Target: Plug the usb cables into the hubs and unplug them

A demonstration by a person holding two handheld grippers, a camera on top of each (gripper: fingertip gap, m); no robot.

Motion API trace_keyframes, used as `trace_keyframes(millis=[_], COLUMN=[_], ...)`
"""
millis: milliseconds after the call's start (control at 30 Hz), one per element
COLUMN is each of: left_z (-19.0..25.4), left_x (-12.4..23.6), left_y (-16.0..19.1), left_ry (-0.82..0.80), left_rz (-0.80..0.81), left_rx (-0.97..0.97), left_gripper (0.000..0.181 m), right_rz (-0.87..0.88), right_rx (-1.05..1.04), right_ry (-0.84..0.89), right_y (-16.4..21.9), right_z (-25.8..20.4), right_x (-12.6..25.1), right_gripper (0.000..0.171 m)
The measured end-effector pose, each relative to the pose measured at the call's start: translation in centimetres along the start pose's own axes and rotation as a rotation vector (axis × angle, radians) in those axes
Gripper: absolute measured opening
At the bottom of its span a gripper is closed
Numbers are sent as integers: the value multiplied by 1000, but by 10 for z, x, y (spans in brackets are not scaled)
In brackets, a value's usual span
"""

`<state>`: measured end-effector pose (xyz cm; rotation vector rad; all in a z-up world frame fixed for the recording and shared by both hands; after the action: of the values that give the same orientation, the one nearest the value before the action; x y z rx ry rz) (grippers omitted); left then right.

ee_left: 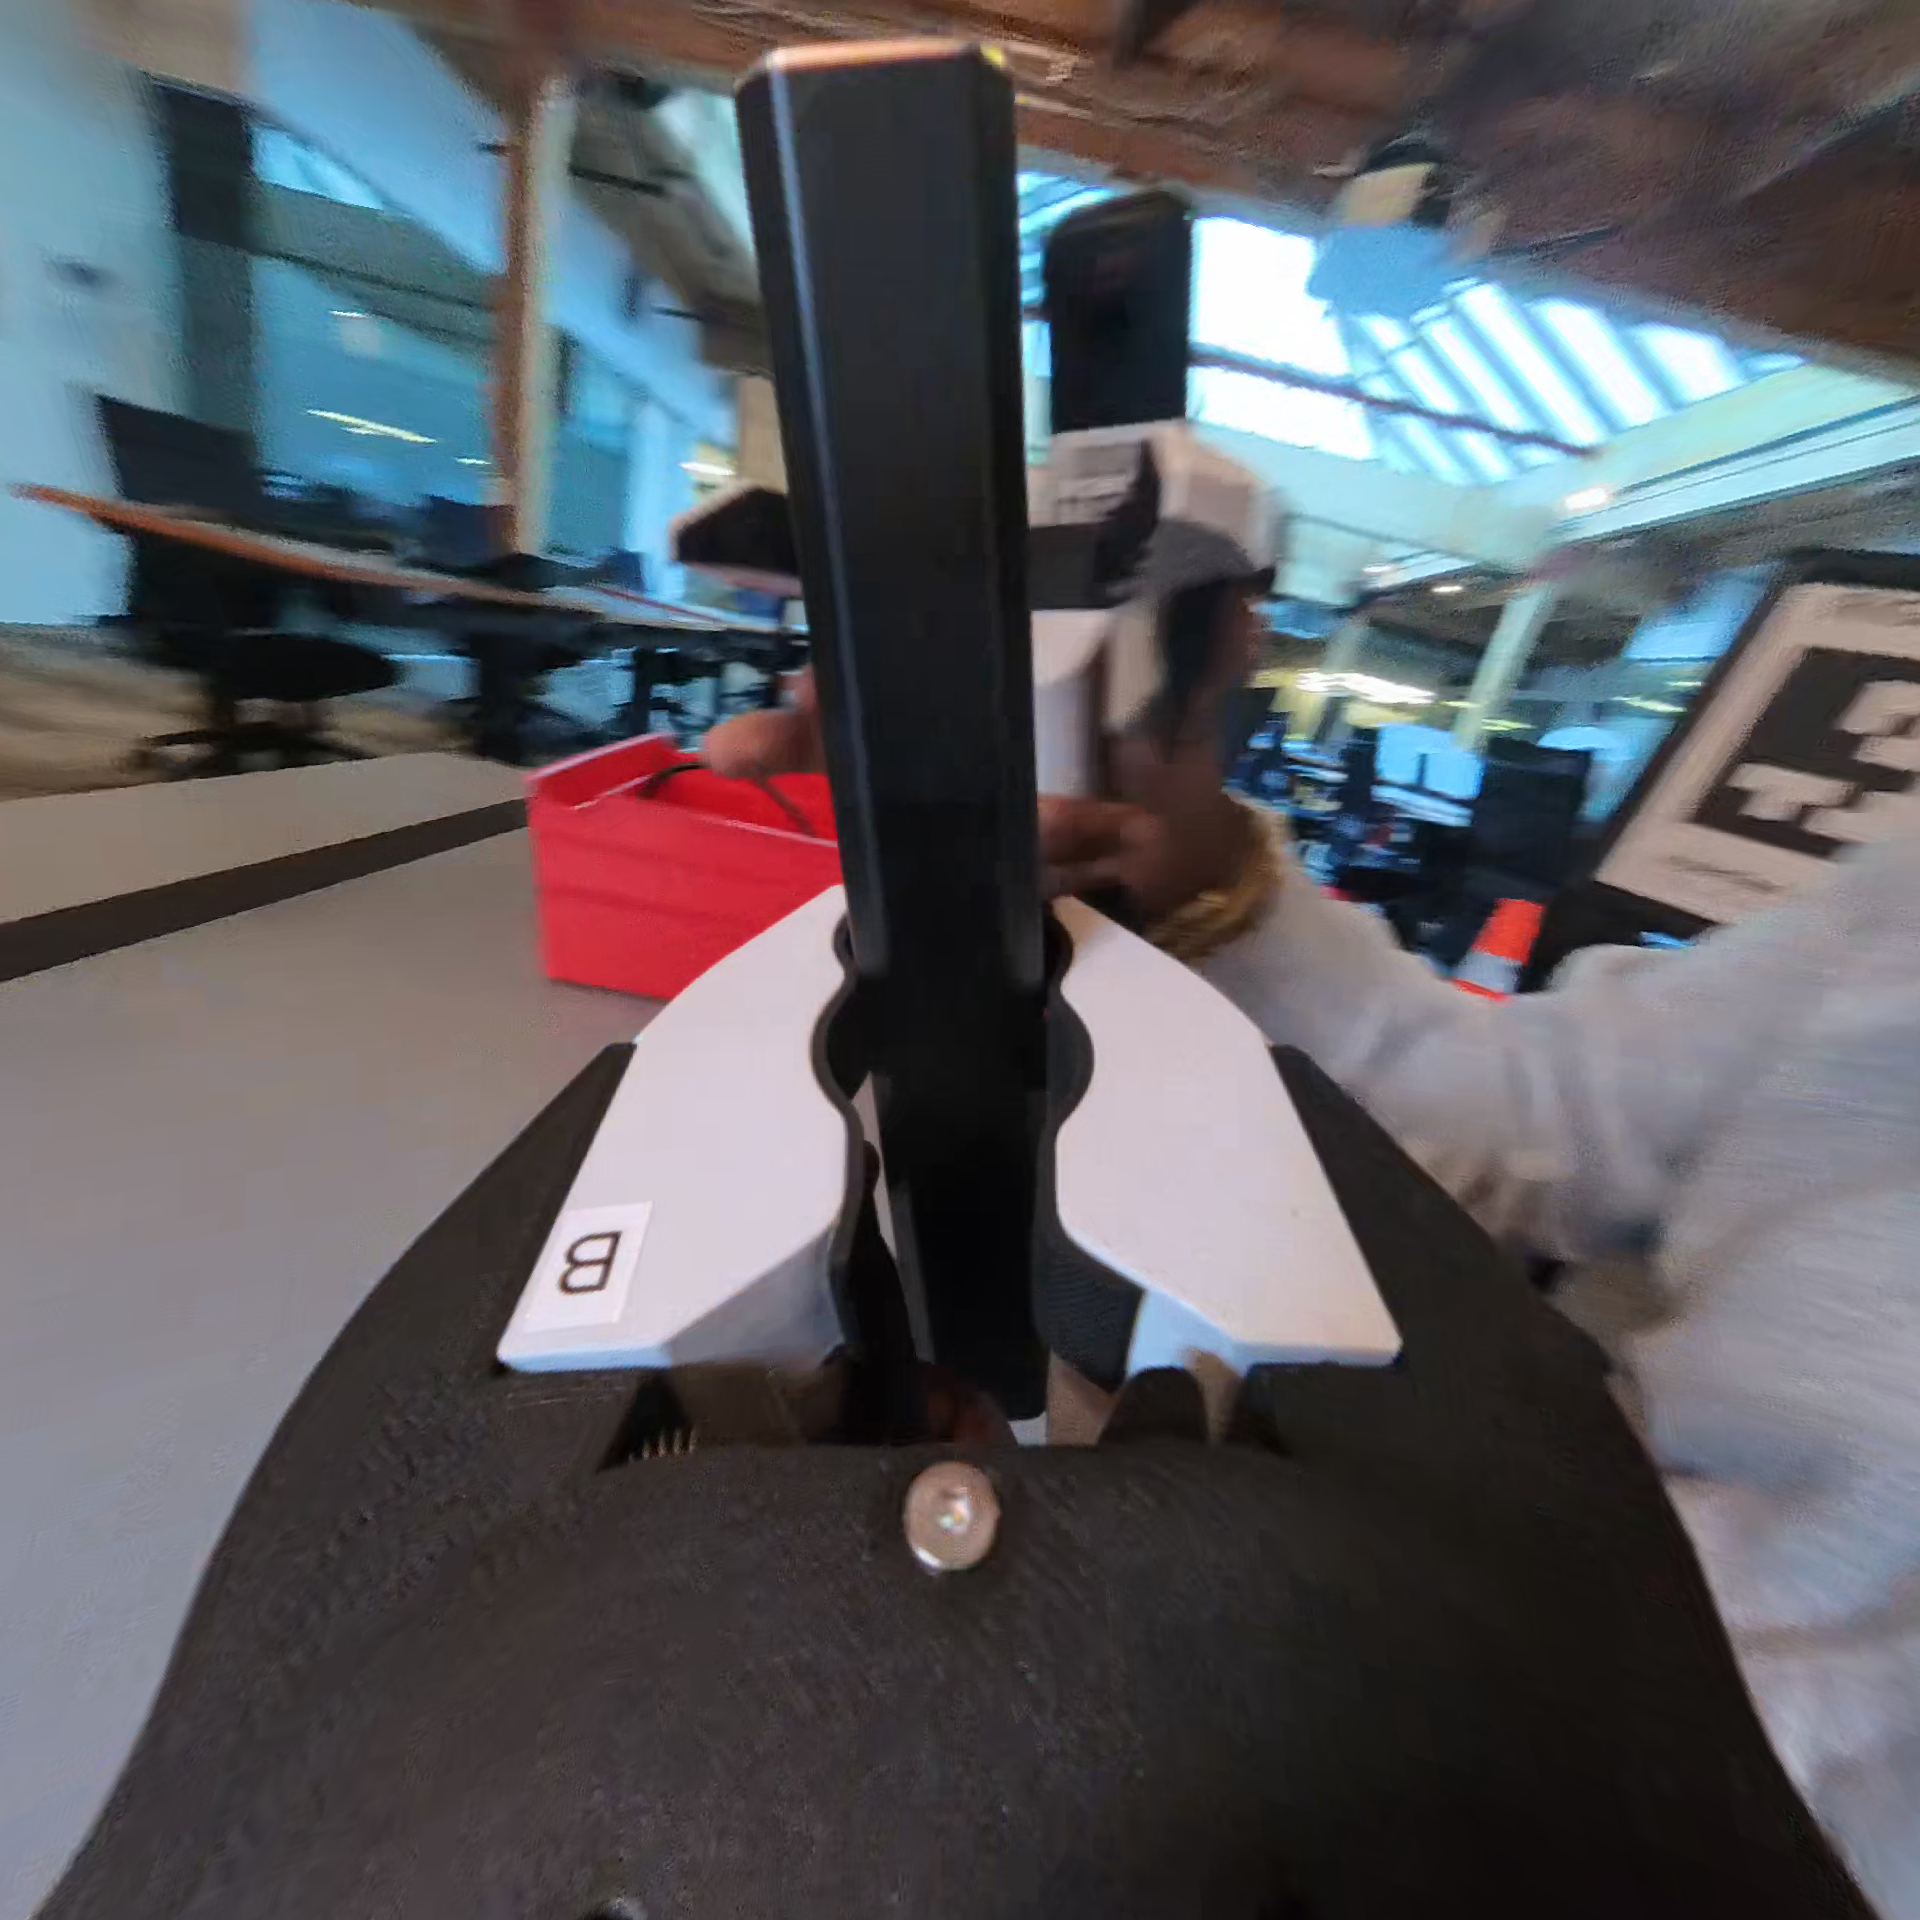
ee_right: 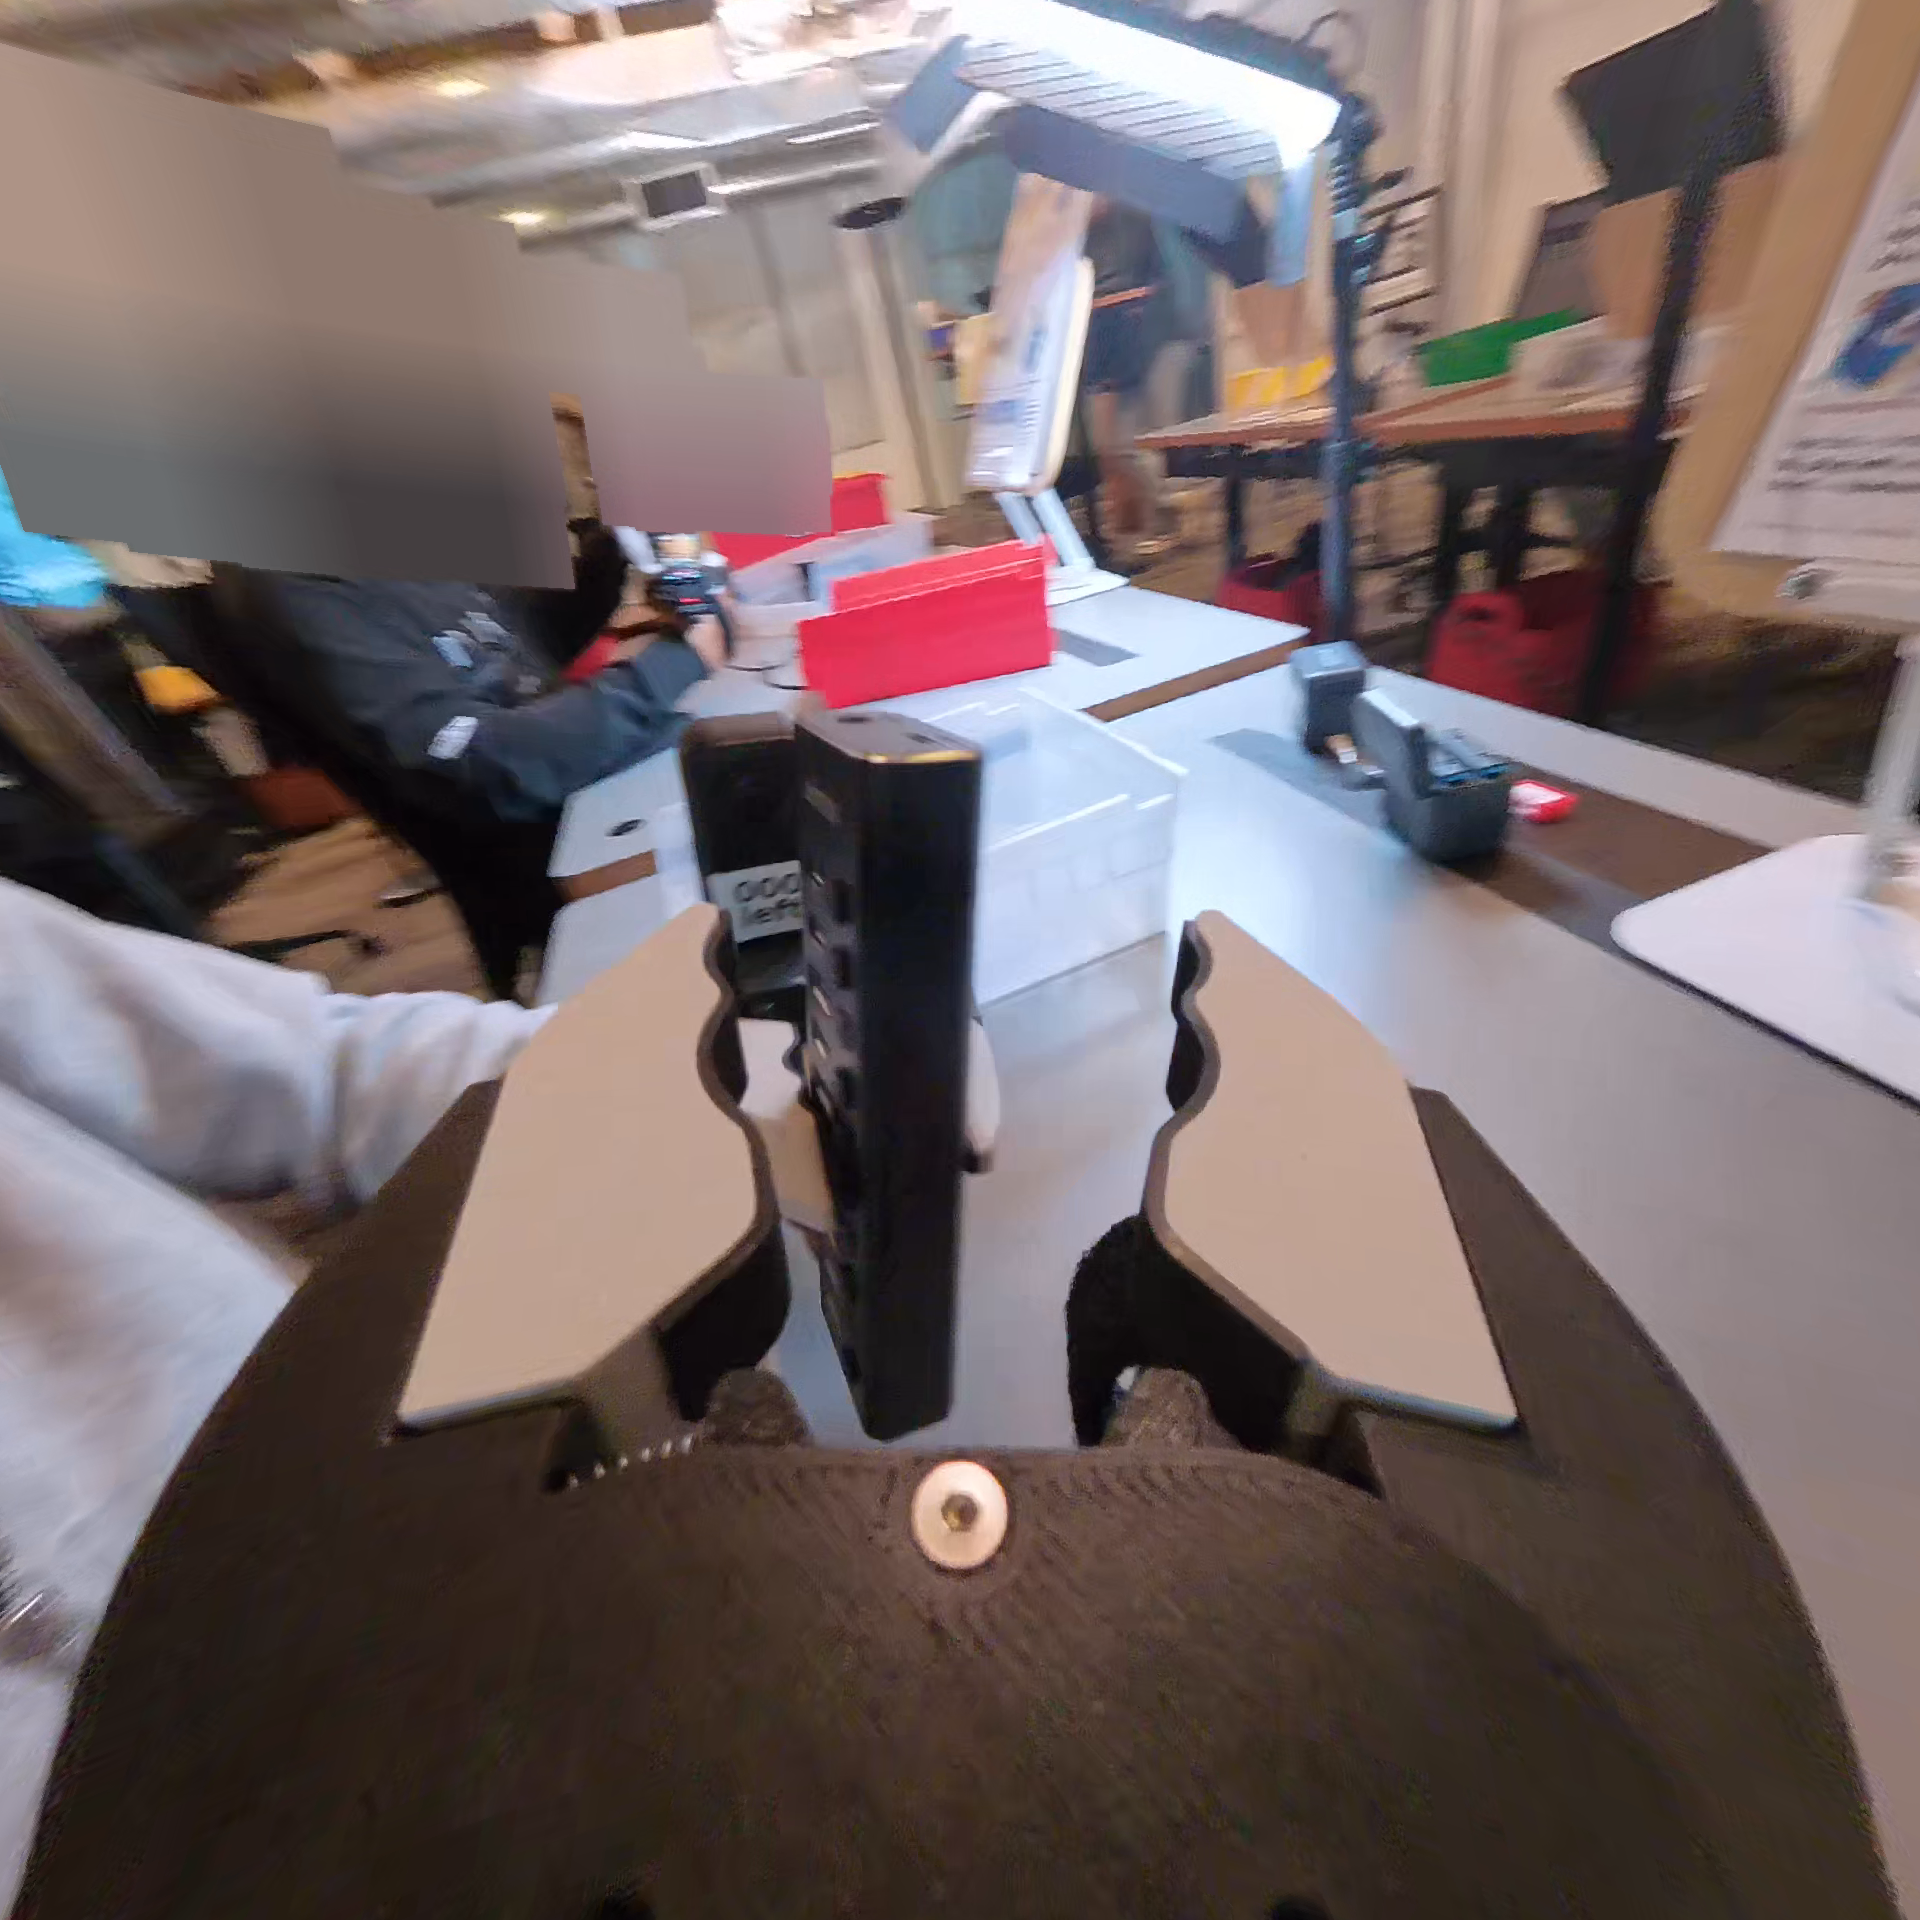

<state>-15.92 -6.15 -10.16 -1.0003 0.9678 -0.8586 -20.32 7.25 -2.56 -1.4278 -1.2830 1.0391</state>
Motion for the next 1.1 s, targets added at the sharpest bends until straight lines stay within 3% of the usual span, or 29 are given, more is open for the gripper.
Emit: trace_keyframes(millis=[100,200,233,300,433,533,667,833,1100], left_z=[7,8,9,10,-1,-21,-42,-44,-42], left_x=[-4,-7,-8,-10,-9,6,33,34,29], left_y=[2,14,19,25,21,5,-10,-9,-3], left_ry=[104,128,143,178,45,-237,-570,-612,-597], left_rz=[-43,-140,-168,-218,-192,4,171,169,131], left_rx=[27,12,13,28,-31,-100,-167,-182,-205], left_gripper=[29,30,30,30,37,53,53,53,53], right_rz=[5,-45,-78,-118,-127,-113,-149,-54,-85], right_rx=[-128,-148,-103,33,151,230,283,220,211], right_ry=[-189,-305,-296,-284,-169,11,210,300,339], right_y=[6,18,22,27,24,22,34,44,50], right_z=[7,-4,-7,-12,-12,3,31,54,60], right_x=[6,-3,-8,-12,-5,9,30,50,52], right_gripper=[86,81,75,33,30,30,29,30,30])
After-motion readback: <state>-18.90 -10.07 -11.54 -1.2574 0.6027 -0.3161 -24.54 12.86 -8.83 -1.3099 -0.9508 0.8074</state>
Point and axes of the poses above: each gripper's, where its closed fingertips meet, x back along the fingers, y out of its underside, z = x × y across the jaws, the point moved 8 cm from there along x, back along the fingers, and after that the axes turned 2 degrees about z, right-handed, at the moved point
